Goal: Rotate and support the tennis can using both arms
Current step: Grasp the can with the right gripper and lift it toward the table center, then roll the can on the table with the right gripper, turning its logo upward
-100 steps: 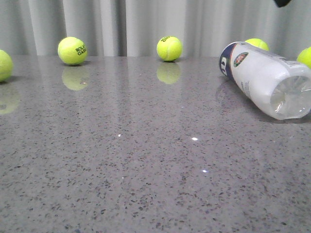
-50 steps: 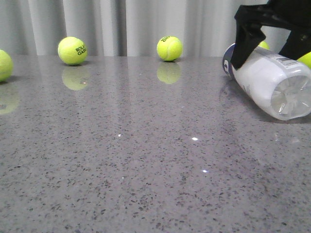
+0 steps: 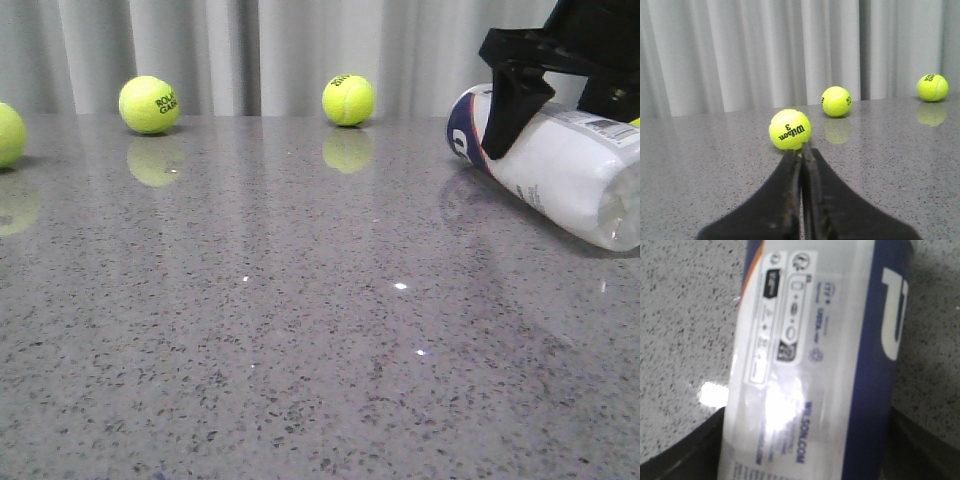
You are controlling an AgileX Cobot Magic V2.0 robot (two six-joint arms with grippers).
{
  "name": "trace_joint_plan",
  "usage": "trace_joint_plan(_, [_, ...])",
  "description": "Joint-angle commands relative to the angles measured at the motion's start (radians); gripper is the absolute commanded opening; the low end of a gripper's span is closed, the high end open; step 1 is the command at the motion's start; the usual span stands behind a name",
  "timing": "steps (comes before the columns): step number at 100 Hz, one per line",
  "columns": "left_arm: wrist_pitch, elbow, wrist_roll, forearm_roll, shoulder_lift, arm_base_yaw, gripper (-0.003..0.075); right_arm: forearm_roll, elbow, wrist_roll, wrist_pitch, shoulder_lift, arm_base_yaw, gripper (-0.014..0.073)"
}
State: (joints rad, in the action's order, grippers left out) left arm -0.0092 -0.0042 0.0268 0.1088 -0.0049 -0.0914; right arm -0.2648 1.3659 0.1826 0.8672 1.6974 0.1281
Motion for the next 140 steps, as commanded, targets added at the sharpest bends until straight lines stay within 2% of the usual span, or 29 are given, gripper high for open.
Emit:
trace_joint_plan(1, [-0.082,0.048,0.010,-0.001,-0.037,0.004,-0.0021,-0.007,0.094,0.042,0.041,-0.047,0.010,0.0205])
trace_joint_plan(21, [-0.082,0.048,0.010,-0.001,-0.037,0.004,-0.0021,-0.007,0.279,0.250,0.181,-0.047,0.098,0.0205])
trace_joint_plan(36, [-0.082,0.048,0.010,-0.001,-0.037,0.004,-0.0021,0.007,0.370,0.517,0.253,-0.044,0.202,0.0205])
trace_joint_plan(54, [-0.082,0.048,0.010,-0.001,-0.037,0.004,-0.0021,0.051,0.377,0.844,0.216,-0.036,0.318,0.0205])
trace_joint_plan(68, [-0.082,0.048,0.010,-0.001,-0.037,0.004,-0.0021,0.066,0.377,0.997,0.162,-0.001,0.370,0.0205])
trace_joint_plan(79, [-0.082,0.048,0.010,-0.001,-0.037,0.004,-0.0021,0.067,0.377,1.045,0.149,0.047,0.385,0.0205])
trace_joint_plan(124, [-0.082,0.048,0.010,-0.001,-0.037,0.004,-0.0021,0.067,0.377,1.045,0.154,0.171,0.389,0.0209])
trace_joint_plan(131, [-0.082,0.048,0.010,-0.001,-0.037,0.004,-0.0021,0.067,0.377,1.045,0.159,0.173,0.389,0.0237])
trace_joint_plan(140, [-0.082,0.048,0.010,-0.001,-0.037,0.004,-0.0021,0.067,0.377,1.045,0.169,0.175,0.389,0.0344])
